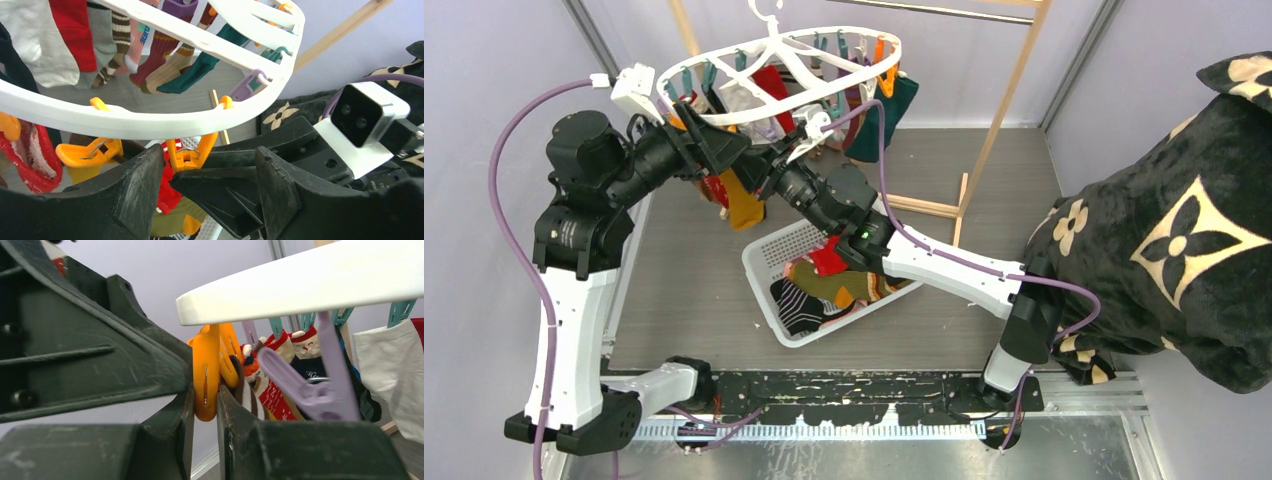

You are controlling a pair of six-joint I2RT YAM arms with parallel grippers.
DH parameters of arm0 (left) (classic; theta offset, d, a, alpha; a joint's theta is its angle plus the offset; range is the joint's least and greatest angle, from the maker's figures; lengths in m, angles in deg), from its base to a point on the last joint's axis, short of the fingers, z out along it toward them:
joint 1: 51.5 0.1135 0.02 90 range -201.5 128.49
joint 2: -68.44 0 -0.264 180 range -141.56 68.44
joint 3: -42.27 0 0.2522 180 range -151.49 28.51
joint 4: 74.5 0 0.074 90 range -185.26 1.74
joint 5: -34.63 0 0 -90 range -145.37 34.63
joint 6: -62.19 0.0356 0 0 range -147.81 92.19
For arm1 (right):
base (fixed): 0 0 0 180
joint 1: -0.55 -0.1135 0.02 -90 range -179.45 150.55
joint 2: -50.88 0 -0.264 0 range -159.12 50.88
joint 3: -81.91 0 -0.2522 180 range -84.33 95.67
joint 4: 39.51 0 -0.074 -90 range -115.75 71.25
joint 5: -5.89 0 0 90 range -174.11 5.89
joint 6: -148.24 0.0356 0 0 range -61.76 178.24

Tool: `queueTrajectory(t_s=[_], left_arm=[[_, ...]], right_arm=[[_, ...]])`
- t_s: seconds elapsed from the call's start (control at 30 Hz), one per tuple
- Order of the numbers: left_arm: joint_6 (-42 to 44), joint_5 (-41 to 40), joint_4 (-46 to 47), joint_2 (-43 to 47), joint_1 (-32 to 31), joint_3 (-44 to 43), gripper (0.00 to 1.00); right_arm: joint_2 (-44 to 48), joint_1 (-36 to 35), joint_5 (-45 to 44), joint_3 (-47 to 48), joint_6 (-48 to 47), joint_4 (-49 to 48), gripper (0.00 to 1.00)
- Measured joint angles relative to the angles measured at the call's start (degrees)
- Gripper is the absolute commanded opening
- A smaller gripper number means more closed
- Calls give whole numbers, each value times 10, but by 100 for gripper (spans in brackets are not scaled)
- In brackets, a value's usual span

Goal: Clip the socks to the hanger
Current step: Open the clamp at the hanger.

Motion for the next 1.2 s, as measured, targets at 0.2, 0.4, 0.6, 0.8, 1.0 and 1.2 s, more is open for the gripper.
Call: queueTrajectory(t_s=[0.2,0.4,0.6,0.8,1.0,1.2], left_arm=[[-1,-12,23,17,0,3,58],[-1,-30,38,17,0,8,54],[-1,-40,49,15,0,21,53],[-1,-45,50,14,0,28,50],[0,-51,49,14,0,29,30],[5,-65,52,12,-1,29,6]], right_arm=[[0,0,-3,4,-1,5,10],[0,0,-5,5,-2,7,10],[-1,0,-4,5,-2,10,10],[-6,0,-5,15,-2,20,10],[-7,-1,-5,18,-2,24,22],[-7,-3,-6,20,-6,37,63]])
